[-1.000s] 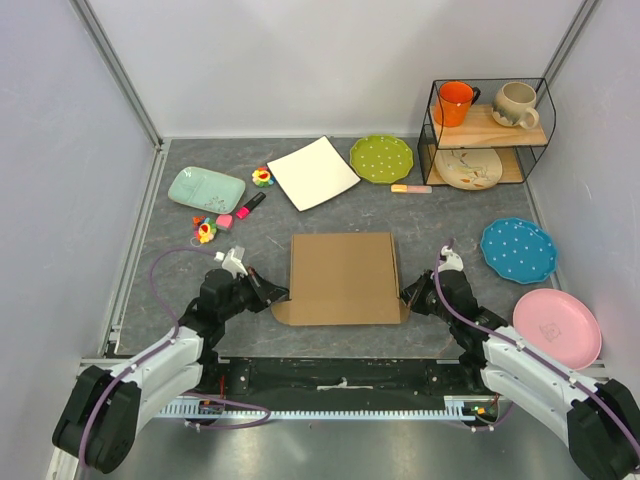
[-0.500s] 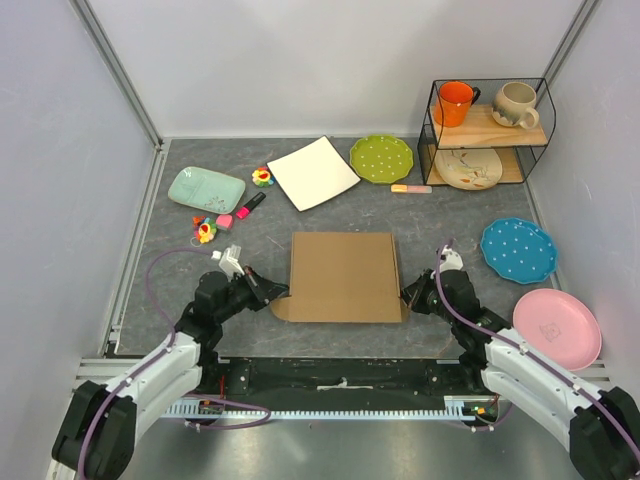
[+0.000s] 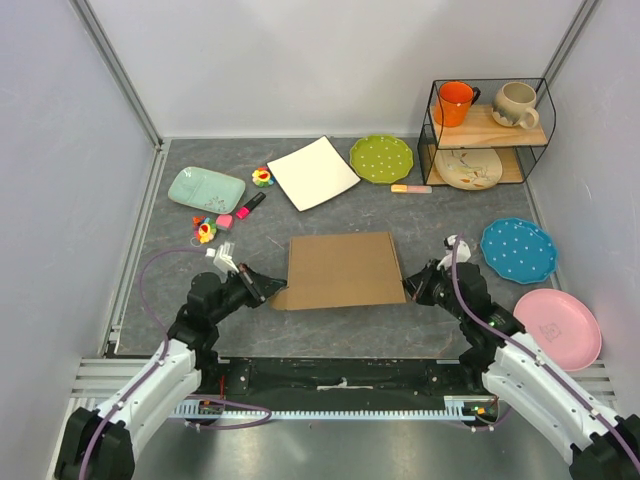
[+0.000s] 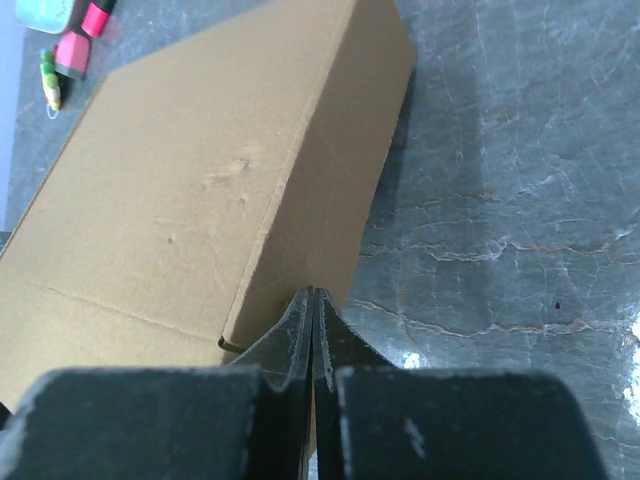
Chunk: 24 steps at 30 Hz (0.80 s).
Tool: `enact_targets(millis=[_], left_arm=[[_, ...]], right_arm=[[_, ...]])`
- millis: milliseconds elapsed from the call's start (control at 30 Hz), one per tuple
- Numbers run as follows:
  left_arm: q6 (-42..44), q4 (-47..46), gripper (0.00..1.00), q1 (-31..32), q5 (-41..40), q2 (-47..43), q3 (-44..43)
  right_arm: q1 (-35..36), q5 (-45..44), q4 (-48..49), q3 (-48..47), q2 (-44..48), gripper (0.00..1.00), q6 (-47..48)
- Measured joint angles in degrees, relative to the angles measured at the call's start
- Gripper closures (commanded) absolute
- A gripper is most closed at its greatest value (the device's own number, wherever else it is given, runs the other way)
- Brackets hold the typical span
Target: Fold the paper box
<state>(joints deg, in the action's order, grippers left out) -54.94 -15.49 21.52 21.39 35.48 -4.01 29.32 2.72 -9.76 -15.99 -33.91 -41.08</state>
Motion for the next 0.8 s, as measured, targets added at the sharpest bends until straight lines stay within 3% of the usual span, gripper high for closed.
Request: enact_targets(millis=[400,800], left_arm=[[-2.51,4.48,0.98,-0.55,0.20,-1.64,-9.86],[-4.04,2.80,0.98,-0.57,1.14,4.66,-19.21]], right_arm=[[-0.37,-1.88,-6.80,-9.73,1.44,1.00,0.42],[-0.44,-3.80,-9.16,-15.17,-5.07,1.00,0.39]])
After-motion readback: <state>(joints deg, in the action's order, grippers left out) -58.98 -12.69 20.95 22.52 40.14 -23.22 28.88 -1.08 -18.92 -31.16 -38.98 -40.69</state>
